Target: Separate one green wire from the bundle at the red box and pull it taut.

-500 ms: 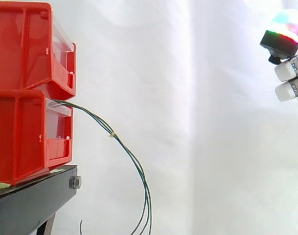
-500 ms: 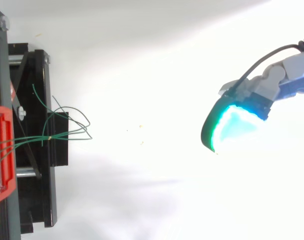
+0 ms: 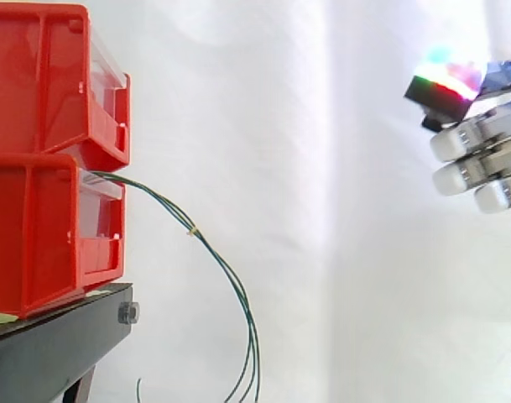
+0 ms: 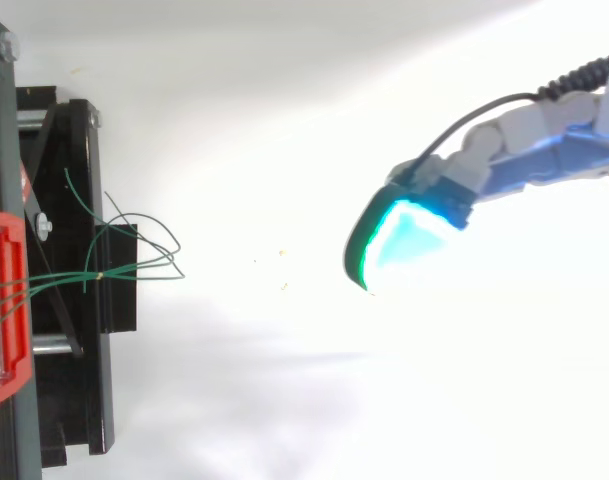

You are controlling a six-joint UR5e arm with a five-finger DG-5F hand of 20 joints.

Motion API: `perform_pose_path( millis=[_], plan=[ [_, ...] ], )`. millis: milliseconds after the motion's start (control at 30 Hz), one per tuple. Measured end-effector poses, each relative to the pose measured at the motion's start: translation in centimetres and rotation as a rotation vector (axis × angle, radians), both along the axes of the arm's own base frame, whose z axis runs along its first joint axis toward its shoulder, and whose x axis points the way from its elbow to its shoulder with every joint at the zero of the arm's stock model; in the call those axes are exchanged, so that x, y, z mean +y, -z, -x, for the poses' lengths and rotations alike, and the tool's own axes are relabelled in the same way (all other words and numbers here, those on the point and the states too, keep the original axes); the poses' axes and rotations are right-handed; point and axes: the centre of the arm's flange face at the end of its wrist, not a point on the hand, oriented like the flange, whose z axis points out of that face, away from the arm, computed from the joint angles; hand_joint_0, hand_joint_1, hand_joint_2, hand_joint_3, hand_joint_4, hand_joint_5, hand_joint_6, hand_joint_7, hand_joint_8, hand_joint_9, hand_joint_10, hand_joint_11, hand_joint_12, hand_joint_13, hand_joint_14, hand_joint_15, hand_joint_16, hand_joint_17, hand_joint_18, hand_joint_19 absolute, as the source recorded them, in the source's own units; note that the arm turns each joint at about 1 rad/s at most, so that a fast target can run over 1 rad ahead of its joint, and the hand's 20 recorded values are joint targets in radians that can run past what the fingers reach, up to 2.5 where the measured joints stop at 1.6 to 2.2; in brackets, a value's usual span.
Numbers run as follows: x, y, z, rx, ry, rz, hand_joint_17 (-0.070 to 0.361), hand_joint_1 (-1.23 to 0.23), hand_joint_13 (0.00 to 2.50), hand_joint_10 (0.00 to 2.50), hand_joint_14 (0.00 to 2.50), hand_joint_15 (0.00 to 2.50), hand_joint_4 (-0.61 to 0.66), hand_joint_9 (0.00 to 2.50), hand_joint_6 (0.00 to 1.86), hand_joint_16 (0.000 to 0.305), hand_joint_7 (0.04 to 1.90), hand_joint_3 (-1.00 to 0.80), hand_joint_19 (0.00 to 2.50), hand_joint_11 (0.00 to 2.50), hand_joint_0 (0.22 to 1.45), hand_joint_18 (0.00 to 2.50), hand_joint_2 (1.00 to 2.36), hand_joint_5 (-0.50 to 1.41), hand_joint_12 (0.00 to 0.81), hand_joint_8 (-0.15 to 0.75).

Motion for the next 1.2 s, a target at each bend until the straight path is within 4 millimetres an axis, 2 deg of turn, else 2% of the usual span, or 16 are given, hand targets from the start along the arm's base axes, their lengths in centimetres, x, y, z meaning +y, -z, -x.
perform_pose_path(
  millis=[233,467,1200],
  plan=[
    [0.0,2.7,-2.5,-0.068,0.053,-0.035,0.108,-0.53,0.21,0.00,0.00,0.12,0.13,0.34,0.50,0.048,0.71,-0.50,0.35,0.10,0.51,0.11,1.00,-0.24,0.316,0.211],
    [0.0,5.4,-4.1,-0.093,0.099,-0.039,0.108,-0.53,0.22,0.00,0.00,0.12,0.13,0.35,0.50,0.048,0.71,-0.50,0.35,0.11,0.51,0.13,1.00,-0.24,0.315,0.211],
    [0.9,6.0,-4.4,-0.107,0.208,0.011,0.107,-0.53,0.25,0.00,0.00,0.13,0.14,0.39,0.50,0.047,0.71,-0.50,0.36,0.12,0.52,0.16,1.00,-0.24,0.312,0.216]
  ],
)
